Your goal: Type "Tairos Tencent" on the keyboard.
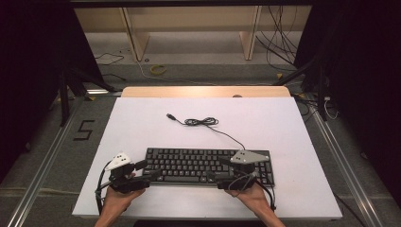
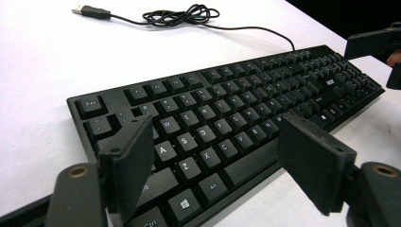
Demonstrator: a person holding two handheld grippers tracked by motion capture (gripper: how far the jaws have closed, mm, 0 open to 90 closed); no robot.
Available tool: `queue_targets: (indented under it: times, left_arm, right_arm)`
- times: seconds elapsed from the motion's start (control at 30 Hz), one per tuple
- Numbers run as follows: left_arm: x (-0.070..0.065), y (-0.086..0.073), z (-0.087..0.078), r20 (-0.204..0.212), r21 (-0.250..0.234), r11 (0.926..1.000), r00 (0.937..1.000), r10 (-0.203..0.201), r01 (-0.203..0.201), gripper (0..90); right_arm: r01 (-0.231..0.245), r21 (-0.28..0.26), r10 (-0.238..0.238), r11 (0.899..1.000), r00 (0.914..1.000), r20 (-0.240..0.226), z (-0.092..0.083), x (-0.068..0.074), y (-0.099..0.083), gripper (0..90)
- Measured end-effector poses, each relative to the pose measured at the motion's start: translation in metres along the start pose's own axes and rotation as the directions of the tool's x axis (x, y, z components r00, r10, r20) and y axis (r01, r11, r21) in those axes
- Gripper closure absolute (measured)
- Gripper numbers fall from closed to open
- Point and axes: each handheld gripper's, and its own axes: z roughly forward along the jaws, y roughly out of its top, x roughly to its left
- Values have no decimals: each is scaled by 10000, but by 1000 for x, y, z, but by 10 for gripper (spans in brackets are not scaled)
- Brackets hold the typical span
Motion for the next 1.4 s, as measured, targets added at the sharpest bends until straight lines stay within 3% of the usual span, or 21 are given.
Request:
queue_targets:
  times: [0.63,1.0,1.3,1.4]
  left_arm:
    - [6,-2,-1,-512,370,9985,9979,-391,410,404]
    - [11,-5,0,-1075,923,9943,9933,-430,531,613]
    - [14,-7,2,-1228,1336,9903,9922,-203,368,847]
    - [15,-8,4,-1209,1429,9892,9925,-164,338,887]
  right_arm:
    - [276,389,-260,9989,9989,-398,33,7,18,369]
    - [265,881,-237,9958,9992,-323,56,11,25,536]
    - [198,1092,-154,9938,9990,-408,73,15,32,745]
    - [222,1204,-171,9925,9989,-427,80,18,33,798]
